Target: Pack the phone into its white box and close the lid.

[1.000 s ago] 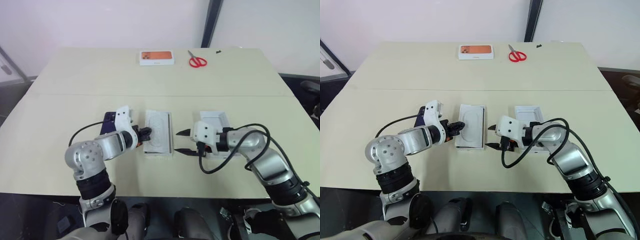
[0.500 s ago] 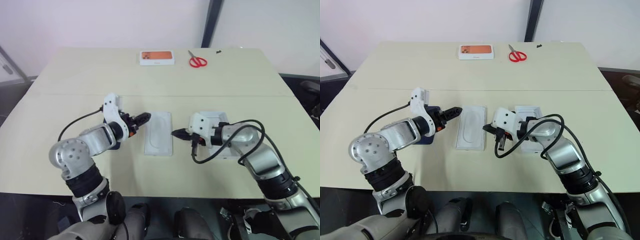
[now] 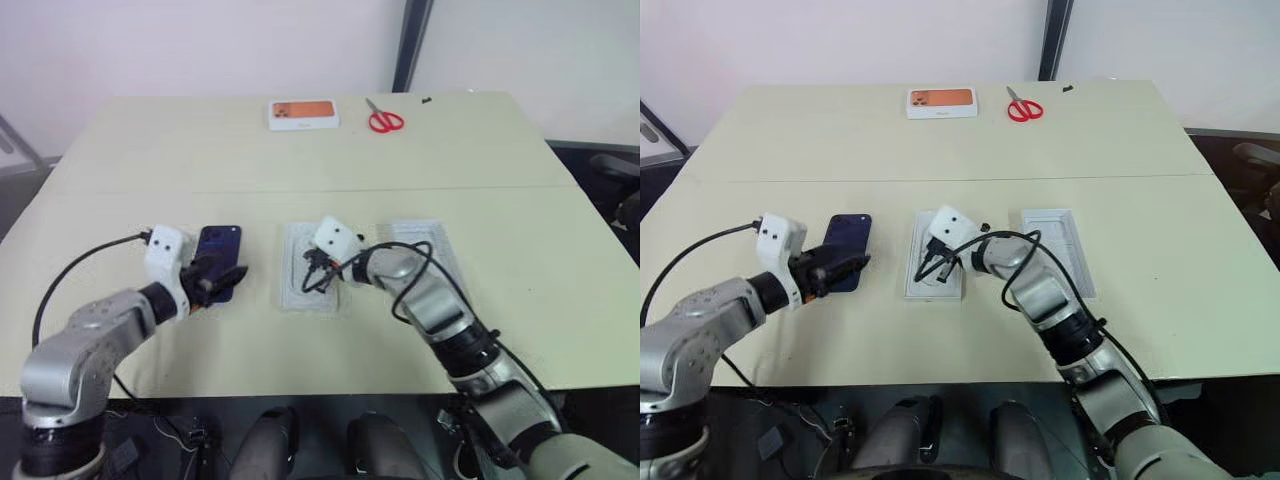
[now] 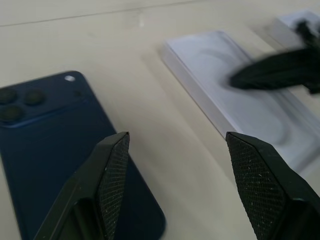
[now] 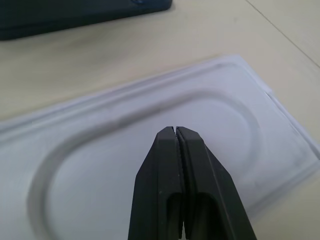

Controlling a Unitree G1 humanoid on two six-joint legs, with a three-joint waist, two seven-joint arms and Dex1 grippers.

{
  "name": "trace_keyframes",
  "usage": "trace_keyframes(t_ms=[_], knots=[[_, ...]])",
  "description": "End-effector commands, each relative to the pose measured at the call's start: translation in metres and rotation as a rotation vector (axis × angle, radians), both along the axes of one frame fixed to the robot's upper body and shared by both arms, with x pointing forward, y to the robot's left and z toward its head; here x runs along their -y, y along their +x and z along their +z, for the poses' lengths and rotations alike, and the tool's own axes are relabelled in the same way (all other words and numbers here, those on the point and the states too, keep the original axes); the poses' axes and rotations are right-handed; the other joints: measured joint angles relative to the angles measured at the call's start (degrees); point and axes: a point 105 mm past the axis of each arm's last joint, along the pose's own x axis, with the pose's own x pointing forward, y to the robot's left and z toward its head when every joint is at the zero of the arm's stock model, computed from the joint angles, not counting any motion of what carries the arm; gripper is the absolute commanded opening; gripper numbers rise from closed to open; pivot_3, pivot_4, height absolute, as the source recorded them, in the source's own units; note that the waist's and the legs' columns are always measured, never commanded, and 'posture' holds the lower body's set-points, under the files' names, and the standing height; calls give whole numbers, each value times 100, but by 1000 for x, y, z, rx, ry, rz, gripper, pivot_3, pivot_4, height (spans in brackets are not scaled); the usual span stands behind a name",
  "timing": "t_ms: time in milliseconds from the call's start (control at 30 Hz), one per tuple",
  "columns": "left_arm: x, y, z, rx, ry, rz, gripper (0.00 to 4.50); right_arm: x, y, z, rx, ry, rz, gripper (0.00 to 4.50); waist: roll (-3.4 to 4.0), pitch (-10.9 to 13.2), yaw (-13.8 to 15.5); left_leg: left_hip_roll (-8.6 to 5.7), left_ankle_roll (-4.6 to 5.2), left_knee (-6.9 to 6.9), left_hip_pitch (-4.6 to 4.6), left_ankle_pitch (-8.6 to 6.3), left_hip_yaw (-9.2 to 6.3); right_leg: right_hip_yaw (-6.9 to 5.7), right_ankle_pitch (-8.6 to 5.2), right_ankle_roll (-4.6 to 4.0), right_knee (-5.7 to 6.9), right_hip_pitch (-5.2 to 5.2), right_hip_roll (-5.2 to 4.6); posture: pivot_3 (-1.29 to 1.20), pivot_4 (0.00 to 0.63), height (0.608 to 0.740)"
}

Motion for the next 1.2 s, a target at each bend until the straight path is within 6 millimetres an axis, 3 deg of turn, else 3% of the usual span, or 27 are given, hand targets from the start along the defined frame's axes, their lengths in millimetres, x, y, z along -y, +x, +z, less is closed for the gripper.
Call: trace_keyframes(t_ms=[33, 233, 433, 600, 700, 833, 1067, 1200], knots=[[11, -13, 12, 107, 13, -117, 3235, -3, 11, 11, 37, 5, -53, 68, 1, -1, -10, 0, 0, -5, 0, 0, 1, 1, 1, -1, 0, -1, -1, 0, 150, 740], [17, -27, -3, 83, 42, -190, 3235, -5, 18, 4, 24, -22, -94, 68, 1, -2, -49, -1, -3, -29, 0, 3, 6, 9, 2, -2, 6, -6, -1, 0, 150, 740], [16, -27, -5, 84, 30, -185, 3235, 7, 14, -4, -7, -81, -101, 68, 2, -2, -48, 0, -3, -34, 2, 4, 7, 13, 2, -3, 9, -6, 1, 0, 150, 740], [8, -22, -4, 93, 11, -122, 3235, 6, 9, 12, 71, -45, -60, 68, 2, -2, -44, 0, -1, -34, 1, 4, 7, 13, 2, -3, 9, -5, 1, 0, 150, 740], [-12, -4, 5, 87, -87, 49, 3235, 0, 2, 31, 140, 24, 7, 68, 3, -1, -39, 0, 1, -35, 0, 3, 7, 13, 2, -2, 11, -6, 2, 0, 150, 740], [-56, 19, 6, 31, -99, 335, 4452, -6, -5, 40, 159, 54, 58, 0, -3, -5, -60, 2, 4, -32, 1, 1, 5, 12, 2, -1, 22, -8, 7, 0, 150, 740], [-103, 40, -2, -185, -148, 607, 4452, -46, -15, 44, 149, 73, 134, 0, -4, -5, -73, 2, -4, -31, 1, 6, 6, 13, 3, 0, 29, -13, 8, 0, 150, 740], [-102, 46, -11, -292, -115, 589, 4452, -71, -22, 36, 131, 16, 183, 0, -4, -5, -82, 2, -14, -33, 1, 12, 6, 13, 3, 0, 34, -18, 8, 0, 150, 740]])
